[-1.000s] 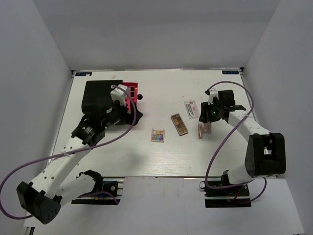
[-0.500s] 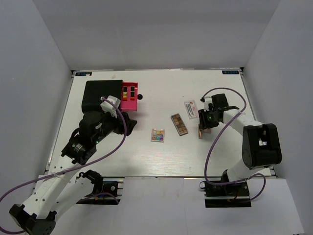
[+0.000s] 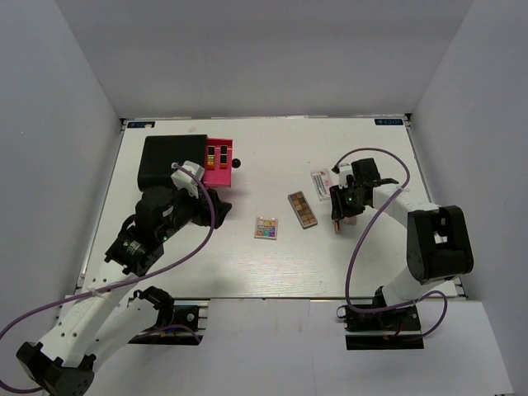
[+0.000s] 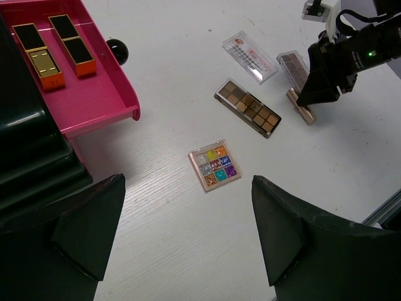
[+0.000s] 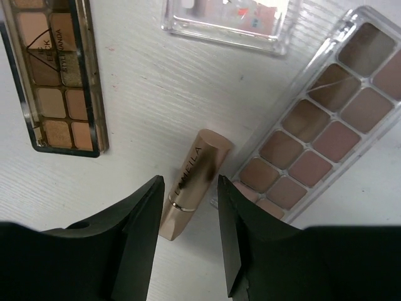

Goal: Organize the makeup

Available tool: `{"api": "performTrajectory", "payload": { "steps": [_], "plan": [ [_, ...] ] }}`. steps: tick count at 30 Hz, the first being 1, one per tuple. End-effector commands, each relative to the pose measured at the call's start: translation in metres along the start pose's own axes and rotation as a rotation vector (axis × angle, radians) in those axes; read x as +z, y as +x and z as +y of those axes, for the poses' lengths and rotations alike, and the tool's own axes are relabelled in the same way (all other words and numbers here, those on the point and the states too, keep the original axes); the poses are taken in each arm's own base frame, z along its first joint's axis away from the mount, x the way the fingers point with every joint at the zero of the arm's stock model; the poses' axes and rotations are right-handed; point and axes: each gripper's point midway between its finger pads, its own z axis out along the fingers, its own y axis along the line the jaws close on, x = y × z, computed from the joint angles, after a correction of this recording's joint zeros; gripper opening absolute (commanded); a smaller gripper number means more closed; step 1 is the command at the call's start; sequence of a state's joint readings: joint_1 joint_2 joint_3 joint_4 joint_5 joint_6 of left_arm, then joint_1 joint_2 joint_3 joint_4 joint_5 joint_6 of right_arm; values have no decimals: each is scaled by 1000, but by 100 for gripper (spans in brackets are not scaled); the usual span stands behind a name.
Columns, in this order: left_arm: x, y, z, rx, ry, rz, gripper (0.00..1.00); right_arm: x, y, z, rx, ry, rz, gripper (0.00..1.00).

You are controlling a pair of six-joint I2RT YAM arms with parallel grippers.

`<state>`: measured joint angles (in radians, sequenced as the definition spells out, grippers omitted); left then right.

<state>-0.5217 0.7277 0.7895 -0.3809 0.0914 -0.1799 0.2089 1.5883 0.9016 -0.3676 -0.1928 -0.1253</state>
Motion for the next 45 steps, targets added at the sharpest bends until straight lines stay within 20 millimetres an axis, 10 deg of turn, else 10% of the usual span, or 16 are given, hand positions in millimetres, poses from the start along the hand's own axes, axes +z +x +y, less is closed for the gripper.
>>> {"api": "performTrajectory", "payload": {
  "steps": [1, 12, 21, 33, 45],
  "plan": [
    [1, 1, 1, 6, 0, -5, 92, 8, 18, 13, -19, -55, 80, 46],
    [1, 1, 3, 5, -14, -6, 92, 18, 34, 16, -40, -50, 164, 46],
    [-2, -2, 8, 2, -41, -20, 92, 4, 17, 35, -126, -122, 101, 18],
    [-34, -28, 49, -39, -296, -196, 92, -78, -134, 154, -730, -423, -268, 4],
    [-61, -38, 74, -69, -445, -305, 92, -78, -228, 290, -960, -520, -529, 3]
  ]
}}
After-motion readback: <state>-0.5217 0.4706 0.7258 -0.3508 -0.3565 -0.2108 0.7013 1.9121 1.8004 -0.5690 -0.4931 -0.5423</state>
